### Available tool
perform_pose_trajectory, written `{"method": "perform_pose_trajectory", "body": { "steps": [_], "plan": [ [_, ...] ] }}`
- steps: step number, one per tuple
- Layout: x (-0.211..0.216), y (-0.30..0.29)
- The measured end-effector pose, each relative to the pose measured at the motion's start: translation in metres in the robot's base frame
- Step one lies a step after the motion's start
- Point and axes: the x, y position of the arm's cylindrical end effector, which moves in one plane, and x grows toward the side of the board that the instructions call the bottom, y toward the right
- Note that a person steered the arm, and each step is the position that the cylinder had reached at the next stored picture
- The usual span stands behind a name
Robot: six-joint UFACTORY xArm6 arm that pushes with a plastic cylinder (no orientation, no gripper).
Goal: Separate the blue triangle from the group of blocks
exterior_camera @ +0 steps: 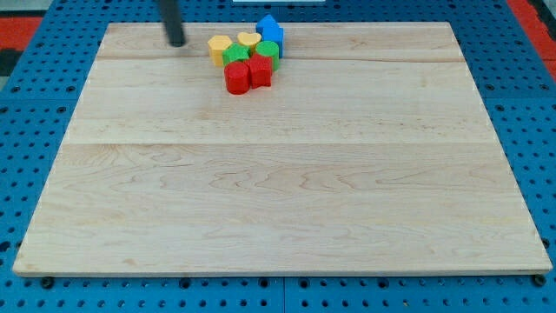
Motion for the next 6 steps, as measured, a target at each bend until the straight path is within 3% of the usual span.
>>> {"method": "perform_pose_trajectory", "body": {
  "steps": [1,3,6],
  "plan": [
    [-0.03,0.077],
    [-0.033,0.079],
    [-0.02,0.155]
  ]
}}
